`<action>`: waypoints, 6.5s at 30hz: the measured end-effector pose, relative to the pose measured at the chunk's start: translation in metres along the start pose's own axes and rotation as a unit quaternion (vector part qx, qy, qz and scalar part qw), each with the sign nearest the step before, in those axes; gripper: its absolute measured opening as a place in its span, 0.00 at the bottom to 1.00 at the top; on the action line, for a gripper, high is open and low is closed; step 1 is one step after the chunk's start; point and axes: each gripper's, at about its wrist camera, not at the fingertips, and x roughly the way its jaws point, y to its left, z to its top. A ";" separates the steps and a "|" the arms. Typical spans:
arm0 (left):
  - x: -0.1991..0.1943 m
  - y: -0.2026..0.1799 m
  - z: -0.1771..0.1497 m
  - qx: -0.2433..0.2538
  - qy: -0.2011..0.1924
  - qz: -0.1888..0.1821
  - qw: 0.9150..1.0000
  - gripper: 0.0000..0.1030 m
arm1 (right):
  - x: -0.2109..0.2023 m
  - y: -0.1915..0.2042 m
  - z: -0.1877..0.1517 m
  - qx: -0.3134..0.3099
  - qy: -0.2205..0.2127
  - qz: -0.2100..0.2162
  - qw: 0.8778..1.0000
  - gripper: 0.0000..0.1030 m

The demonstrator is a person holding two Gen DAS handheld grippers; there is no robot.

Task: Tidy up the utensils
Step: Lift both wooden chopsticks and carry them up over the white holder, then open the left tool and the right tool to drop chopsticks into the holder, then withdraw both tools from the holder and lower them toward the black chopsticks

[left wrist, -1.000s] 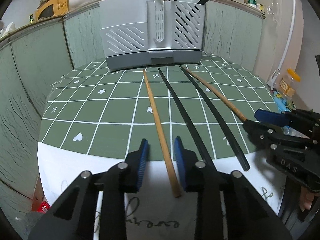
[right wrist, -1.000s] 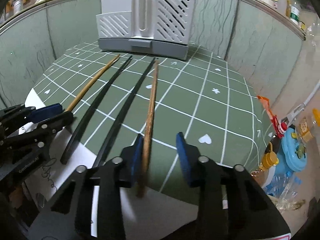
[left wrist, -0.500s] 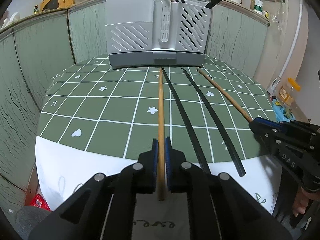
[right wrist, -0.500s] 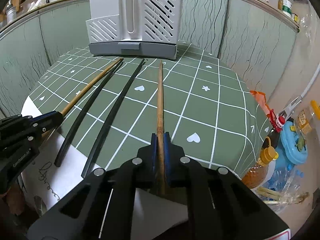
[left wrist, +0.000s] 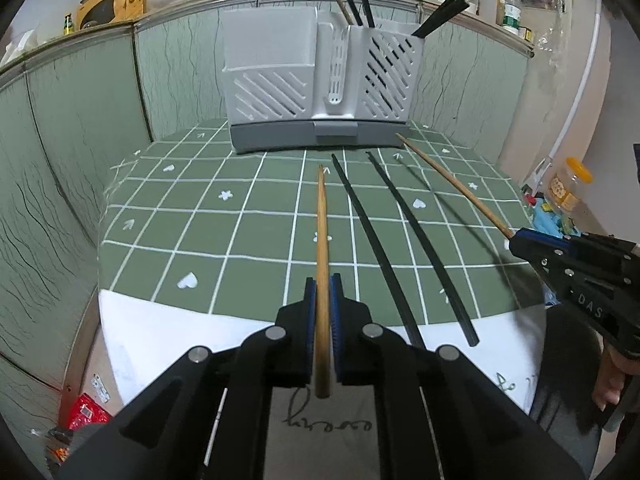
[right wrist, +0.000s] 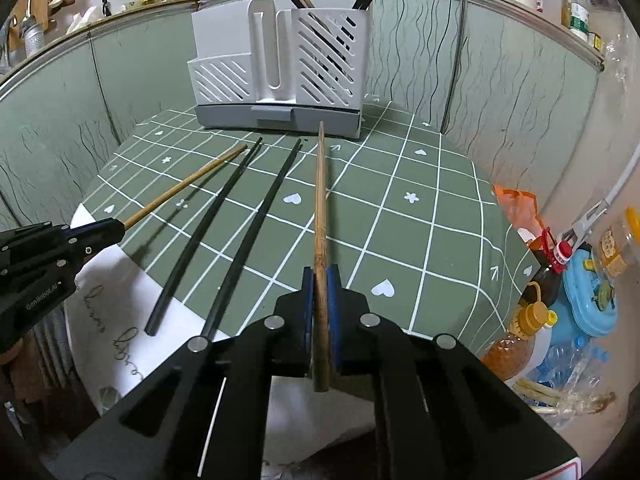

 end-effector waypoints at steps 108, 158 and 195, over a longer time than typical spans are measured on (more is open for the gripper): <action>0.001 0.015 0.312 0.046 -0.075 -0.161 0.983 0.08 | -0.037 -0.097 0.307 0.032 -0.140 0.114 0.983 0.06; -0.074 0.006 0.207 0.098 -0.129 -0.029 0.986 0.96 | -0.075 -0.058 0.201 -0.049 -0.103 0.039 0.993 0.92; -0.033 0.018 0.060 0.030 -0.075 0.010 0.997 0.96 | -0.035 -0.023 0.061 -0.033 -0.060 0.001 0.998 0.92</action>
